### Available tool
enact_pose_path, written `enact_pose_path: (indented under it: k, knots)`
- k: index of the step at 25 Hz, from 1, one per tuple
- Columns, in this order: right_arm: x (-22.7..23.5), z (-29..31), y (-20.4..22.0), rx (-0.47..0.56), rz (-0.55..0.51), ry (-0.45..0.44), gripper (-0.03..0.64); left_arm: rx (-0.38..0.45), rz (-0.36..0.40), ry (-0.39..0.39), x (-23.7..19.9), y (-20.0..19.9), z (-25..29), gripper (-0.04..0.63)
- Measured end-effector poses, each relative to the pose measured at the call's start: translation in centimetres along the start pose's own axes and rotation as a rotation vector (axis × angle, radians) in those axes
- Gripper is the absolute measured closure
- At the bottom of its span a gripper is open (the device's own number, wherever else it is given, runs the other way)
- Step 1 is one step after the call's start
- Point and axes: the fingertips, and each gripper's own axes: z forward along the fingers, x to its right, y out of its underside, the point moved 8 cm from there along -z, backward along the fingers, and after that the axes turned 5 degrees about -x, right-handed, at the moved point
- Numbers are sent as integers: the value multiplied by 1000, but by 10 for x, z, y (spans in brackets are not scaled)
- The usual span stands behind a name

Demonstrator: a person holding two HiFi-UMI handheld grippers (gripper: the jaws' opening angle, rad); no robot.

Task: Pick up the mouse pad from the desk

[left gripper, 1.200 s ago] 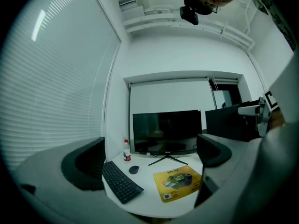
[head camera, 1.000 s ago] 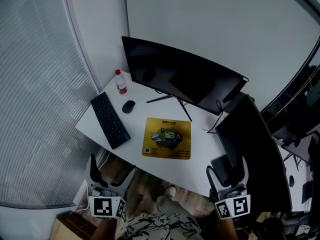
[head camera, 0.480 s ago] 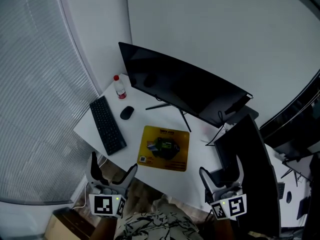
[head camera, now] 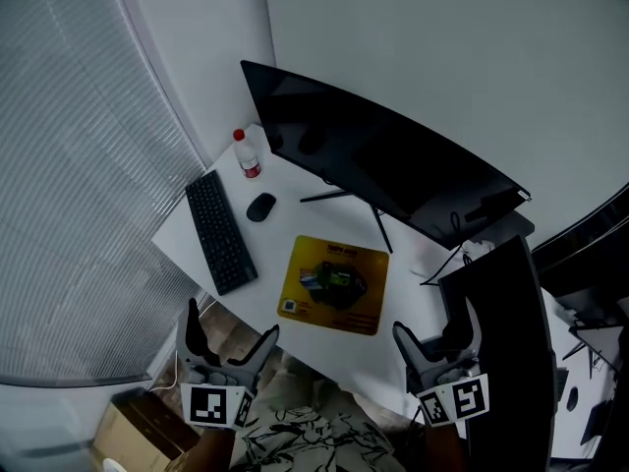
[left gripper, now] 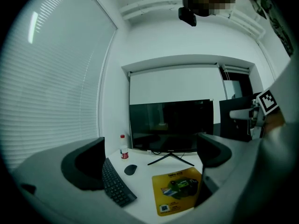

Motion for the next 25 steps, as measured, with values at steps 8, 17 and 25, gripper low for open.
enact_pose_path:
  k: [8,17,25]
  knots:
    - [11,38,15,-37,17,42,103,-22,-21,60,-13,10,56,-6]
    - [28,75,43,-137,25,76,103,-113,-13,117,-25,32,108,-6]
    - [44,106,98,-279,32,100,103,-198,0,170,-26,72,152,-5]
